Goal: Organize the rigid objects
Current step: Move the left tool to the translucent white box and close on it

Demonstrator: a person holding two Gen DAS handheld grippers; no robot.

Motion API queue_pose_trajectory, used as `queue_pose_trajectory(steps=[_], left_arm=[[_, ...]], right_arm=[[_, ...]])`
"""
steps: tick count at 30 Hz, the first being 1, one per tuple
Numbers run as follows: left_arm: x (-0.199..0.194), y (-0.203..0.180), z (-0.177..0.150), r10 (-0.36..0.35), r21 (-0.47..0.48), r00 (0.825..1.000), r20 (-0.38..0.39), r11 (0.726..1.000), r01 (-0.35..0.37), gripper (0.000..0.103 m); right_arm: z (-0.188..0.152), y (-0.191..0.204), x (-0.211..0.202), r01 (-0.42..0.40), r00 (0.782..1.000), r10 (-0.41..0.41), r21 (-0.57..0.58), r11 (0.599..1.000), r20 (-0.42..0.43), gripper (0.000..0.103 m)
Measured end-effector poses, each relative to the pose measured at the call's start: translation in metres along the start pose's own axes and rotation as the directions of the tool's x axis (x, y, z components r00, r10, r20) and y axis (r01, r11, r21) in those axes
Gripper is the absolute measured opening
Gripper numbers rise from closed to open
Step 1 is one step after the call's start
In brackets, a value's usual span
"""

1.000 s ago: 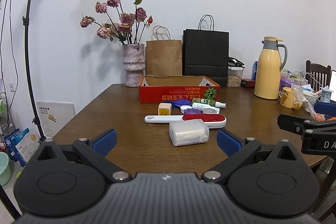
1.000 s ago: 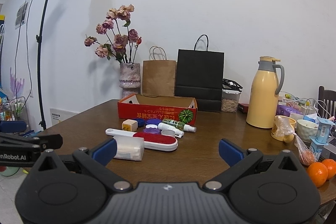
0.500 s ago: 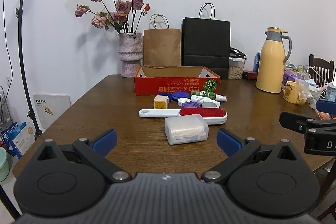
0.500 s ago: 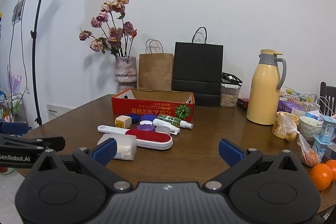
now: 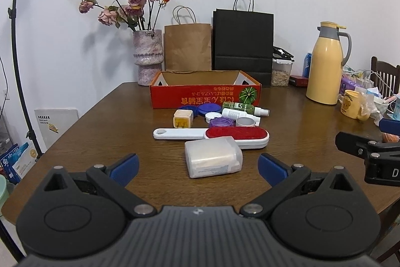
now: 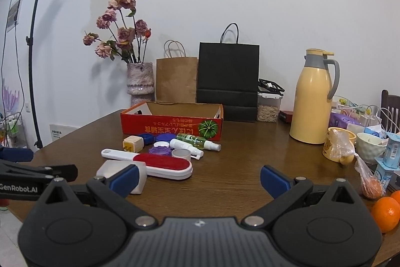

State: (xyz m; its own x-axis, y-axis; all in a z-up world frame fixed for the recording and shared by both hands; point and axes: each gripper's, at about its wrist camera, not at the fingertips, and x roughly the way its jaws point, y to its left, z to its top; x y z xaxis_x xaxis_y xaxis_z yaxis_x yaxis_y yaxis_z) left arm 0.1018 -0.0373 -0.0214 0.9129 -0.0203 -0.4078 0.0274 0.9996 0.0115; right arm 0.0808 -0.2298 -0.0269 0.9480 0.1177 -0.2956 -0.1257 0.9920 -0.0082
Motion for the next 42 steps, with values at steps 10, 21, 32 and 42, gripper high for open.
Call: queue_pose_trajectory(steps=[10,21,32,42], left_arm=[[0.034,-0.018,0.011,-0.001,0.005,0.999,-0.038,1.000,0.001,0.103],[0.077,-0.031,0.017,0.025,-0.008,0.995,-0.101,1.000,-0.026,0.103],[0.121,-0.035,0.017,0.119,-0.008,0.977,-0.179,0.992,-0.123,0.103],[0.149,-0.036,0.015,0.162,-0.007,0.960,-0.228,0.986,-0.168,0.103]], right_arm=[[0.003,-0.024,0.031,-0.009,1.000,0.010,0.019,1.000,-0.022,0.103],[0.008,-0.043,0.076,-0.026,0.998,0.027,0.021,0.999,-0.058,0.103],[0.003,-0.052,0.124,-0.046,0.992,0.050,0.036,0.998,-0.112,0.103],[-0.004,-0.052,0.152,-0.051,0.987,0.057,0.044,0.998,-0.152,0.103]])
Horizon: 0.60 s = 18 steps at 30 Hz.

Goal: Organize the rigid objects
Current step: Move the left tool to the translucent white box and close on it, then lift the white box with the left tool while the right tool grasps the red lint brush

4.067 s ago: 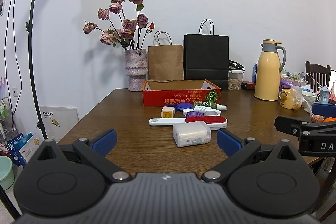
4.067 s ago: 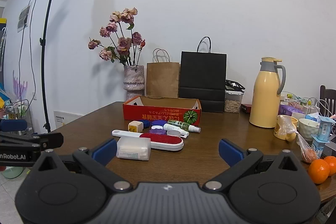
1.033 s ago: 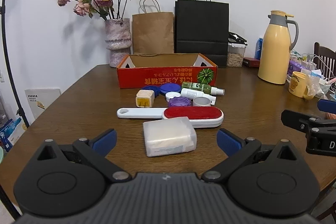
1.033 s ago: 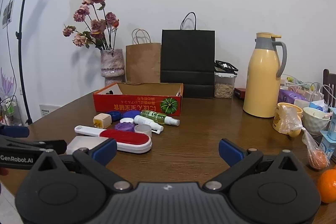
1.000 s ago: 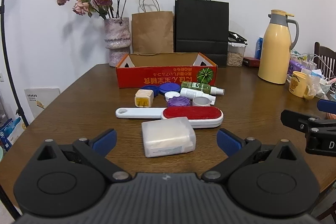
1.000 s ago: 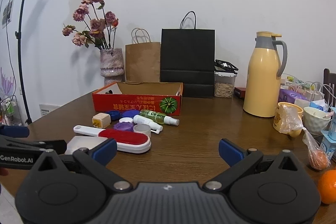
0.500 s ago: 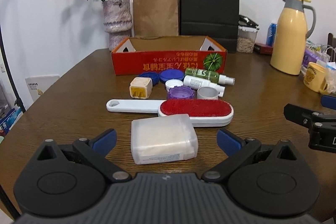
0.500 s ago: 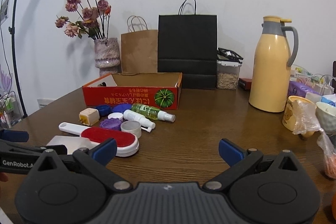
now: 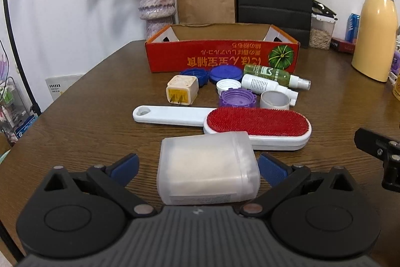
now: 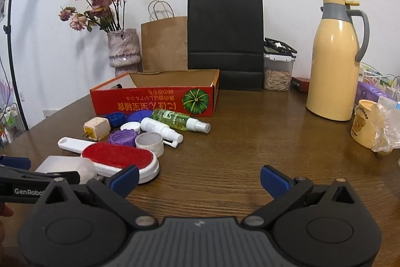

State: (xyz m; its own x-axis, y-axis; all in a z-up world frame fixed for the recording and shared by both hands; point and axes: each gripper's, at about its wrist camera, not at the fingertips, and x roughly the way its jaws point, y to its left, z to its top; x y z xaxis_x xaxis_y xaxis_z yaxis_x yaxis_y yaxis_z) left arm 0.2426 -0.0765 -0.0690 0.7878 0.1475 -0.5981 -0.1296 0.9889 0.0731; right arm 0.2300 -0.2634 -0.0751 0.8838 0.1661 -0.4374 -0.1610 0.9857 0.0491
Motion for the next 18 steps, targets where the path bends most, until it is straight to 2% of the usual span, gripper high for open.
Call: queue_pose_trajectory(steps=[8,13,14,16,18], left_arm=[[0.026,-0.007,-0.002,0.016,-0.003,0.998,-0.064,1.000,-0.016,0.103],[0.035,-0.012,-0.002,0.027,0.001,0.997,-0.072,1.000,-0.027,0.103],[0.036,-0.011,-0.002,0.021,-0.008,0.997,-0.071,1.000,-0.021,0.102],[0.036,-0.010,-0.001,0.006,-0.023,0.998,-0.064,1.000,-0.007,0.086],[0.034,-0.010,-0.001,0.004,-0.028,0.999,-0.053,1.000,-0.005,0.084]], right_arm=[[-0.001,-0.001,0.007,0.036,0.999,-0.036,0.013,0.999,-0.002,0.103],[-0.002,-0.002,0.010,0.043,0.999,-0.044,0.025,0.999,0.011,0.103],[-0.002,-0.002,0.012,0.047,0.999,-0.047,0.029,0.998,0.013,0.103],[-0.003,-0.001,0.015,0.045,0.999,-0.045,0.031,0.999,0.008,0.103],[-0.003,-0.001,0.015,0.039,0.999,-0.039,0.028,0.999,0.008,0.103]])
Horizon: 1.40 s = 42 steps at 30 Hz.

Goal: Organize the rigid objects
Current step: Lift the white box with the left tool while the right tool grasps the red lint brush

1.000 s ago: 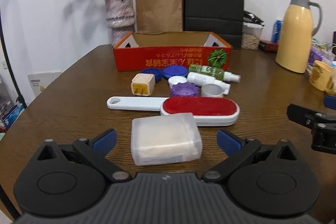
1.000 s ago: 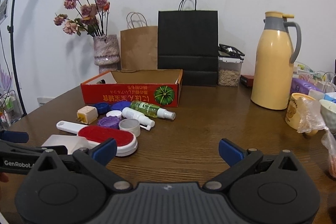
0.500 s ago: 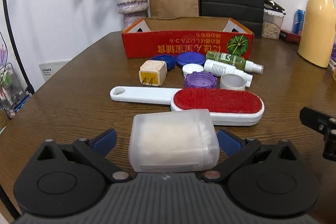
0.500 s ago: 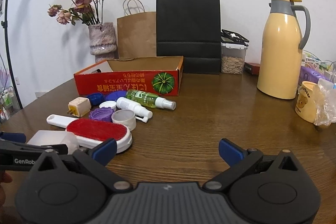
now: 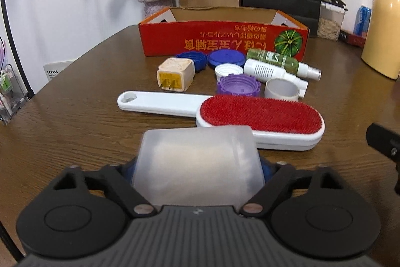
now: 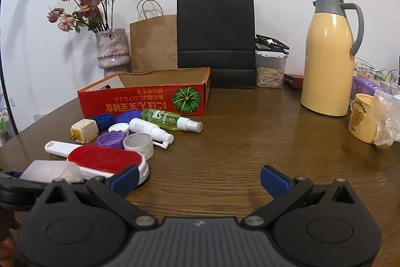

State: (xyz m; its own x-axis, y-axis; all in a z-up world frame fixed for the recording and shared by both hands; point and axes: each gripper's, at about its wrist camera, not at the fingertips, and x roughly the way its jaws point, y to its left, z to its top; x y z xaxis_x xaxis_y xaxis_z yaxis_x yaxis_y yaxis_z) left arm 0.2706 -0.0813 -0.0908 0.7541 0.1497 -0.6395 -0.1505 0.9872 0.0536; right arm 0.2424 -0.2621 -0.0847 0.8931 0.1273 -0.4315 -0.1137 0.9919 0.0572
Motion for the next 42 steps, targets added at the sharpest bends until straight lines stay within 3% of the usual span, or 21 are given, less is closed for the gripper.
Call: queue_pose_trajectory(steps=[22,32,42], left_arm=[[-0.027,0.007,0.003,-0.040,0.021,0.996,0.077,0.999,0.038,0.083],[-0.034,0.042,0.011,-0.082,-0.009,0.989,0.119,0.996,0.084,0.083],[-0.031,0.089,0.022,-0.065,-0.055,0.986,0.154,0.996,0.075,0.083]], right_arm=[[-0.001,0.003,-0.006,-0.005,1.000,0.005,-0.007,1.000,0.013,0.103],[0.005,0.033,-0.003,0.002,1.000,-0.003,-0.066,0.998,-0.021,0.103],[0.020,0.080,0.013,-0.029,0.998,0.021,-0.145,0.989,-0.059,0.103]])
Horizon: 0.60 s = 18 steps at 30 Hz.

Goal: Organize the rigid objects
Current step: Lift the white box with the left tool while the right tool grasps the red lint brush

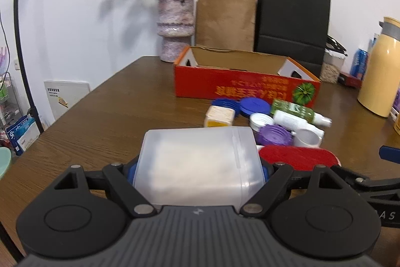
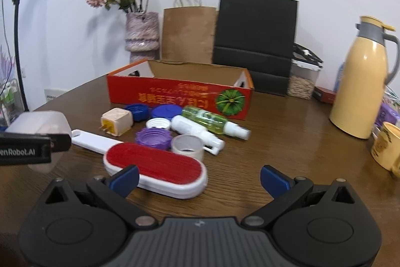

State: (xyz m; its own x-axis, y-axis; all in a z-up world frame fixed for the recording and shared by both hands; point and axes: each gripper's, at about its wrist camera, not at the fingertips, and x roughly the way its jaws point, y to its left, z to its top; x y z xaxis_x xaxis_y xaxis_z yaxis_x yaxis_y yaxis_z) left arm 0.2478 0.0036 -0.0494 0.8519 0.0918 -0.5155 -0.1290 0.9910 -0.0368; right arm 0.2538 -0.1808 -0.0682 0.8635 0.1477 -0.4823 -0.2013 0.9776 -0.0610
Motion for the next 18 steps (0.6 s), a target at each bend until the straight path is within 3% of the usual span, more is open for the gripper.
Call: queue_pose_trajectory(steps=[11,18], left_arm=[[0.006,0.043,0.004,0.016,-0.050,1.000,-0.009,0.999,-0.017,0.083],[0.007,0.057,-0.001,0.014,-0.071,1.000,-0.026,0.997,-0.016,0.083]], right_arm=[[0.025,0.037,0.040,-0.080,0.995,0.073,-0.098,0.992,-0.073,0.103],[0.032,0.034,0.068,-0.193,0.974,0.181,-0.084,0.978,-0.139,0.103]])
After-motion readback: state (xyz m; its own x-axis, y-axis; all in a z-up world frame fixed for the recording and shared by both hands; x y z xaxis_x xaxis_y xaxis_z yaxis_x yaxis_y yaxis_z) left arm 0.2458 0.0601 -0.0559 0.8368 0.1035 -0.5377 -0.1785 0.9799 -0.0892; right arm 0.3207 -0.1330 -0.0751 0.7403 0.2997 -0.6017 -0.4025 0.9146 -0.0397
